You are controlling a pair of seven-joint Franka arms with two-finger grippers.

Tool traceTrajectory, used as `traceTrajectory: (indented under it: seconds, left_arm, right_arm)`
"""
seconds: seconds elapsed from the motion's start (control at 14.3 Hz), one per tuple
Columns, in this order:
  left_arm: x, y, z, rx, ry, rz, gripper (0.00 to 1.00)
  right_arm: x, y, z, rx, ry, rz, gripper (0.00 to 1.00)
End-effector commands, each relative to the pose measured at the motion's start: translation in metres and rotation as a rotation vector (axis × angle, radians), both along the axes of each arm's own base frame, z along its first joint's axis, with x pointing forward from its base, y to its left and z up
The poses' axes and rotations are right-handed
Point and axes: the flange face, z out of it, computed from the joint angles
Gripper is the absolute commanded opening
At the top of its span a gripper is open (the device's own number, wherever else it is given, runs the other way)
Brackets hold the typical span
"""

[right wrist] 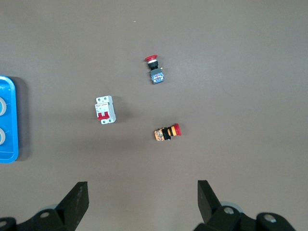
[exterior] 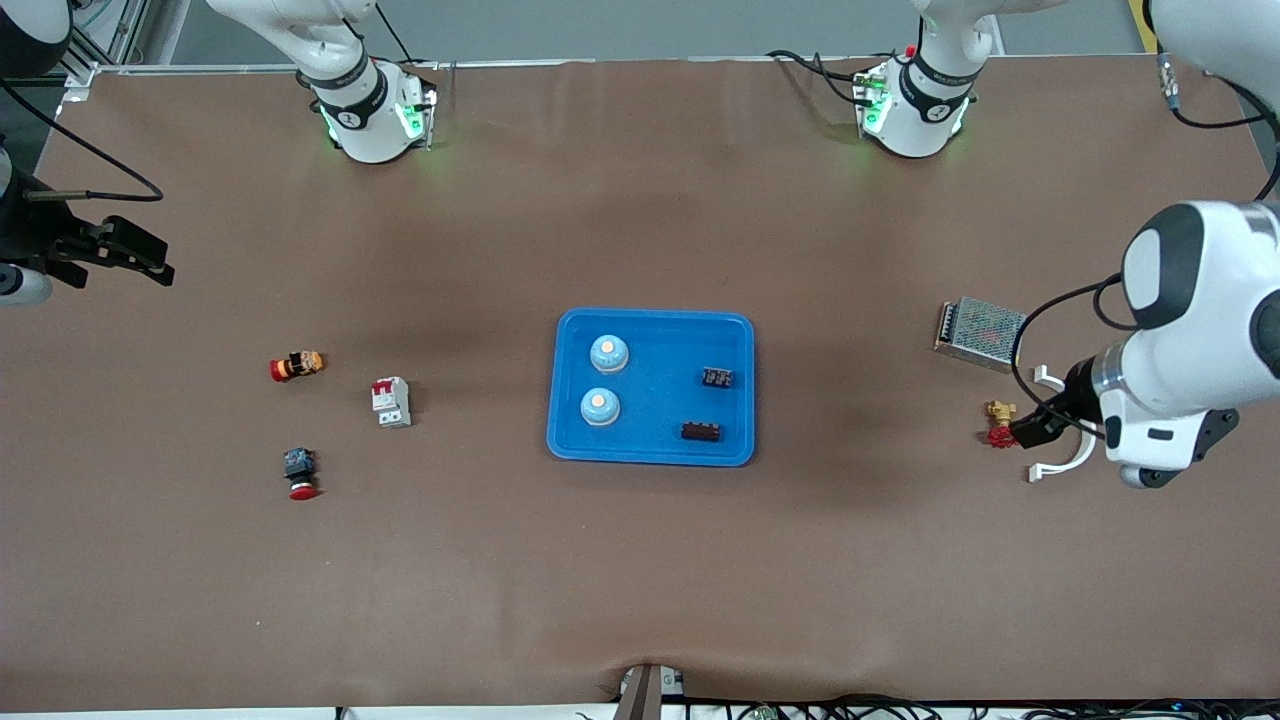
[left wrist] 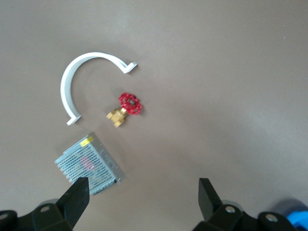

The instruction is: Place electrolytic capacitor and blue bell in tray

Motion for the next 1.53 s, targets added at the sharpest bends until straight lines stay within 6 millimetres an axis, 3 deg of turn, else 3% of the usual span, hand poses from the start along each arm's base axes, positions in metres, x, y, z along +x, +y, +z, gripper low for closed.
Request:
traceTrajectory:
  seconds: [0.0,0.35,0.49,0.91,1.11,1.25,1.46]
  left_arm:
    - [-0.02,0.0,0.036,-0.007,0.008,-0.033,1.0]
    - [-0.05,0.004,0.105,-0.013,0.04,-0.207,1.0]
    - [-0.057,0.004,0.115,-0.012,0.046,-0.24,1.0]
    - [-0.102,-0.001,0.177,-0.026,0.043,-0.372,1.0]
    - [-0.122,-0.007,0.199,-0.067,0.032,-0.444,1.0]
    - [-0.13,0.007,0.213,-0.073,0.013,-0.504,1.0]
    - [-0.13,0.01,0.217,-0.111,0.005,-0.716,1.0]
  right_arm:
    - [-0.003,-0.003,0.005,0.014,0.0,0.003,1.0]
    - [0.0,-0.002,0.0,0.015,0.01,0.007,1.0]
    - [-0.001,-0.002,0.001,0.014,0.008,0.007,1.0]
    - [-0.001,-0.002,0.001,0.01,0.008,0.008,1.0]
    - [0.0,-0.002,0.007,0.009,-0.007,0.008,1.0]
    - [0.001,-0.002,0.014,0.009,-0.021,0.008,1.0]
    - [0.002,-0.004,0.02,0.006,-0.036,0.005,1.0]
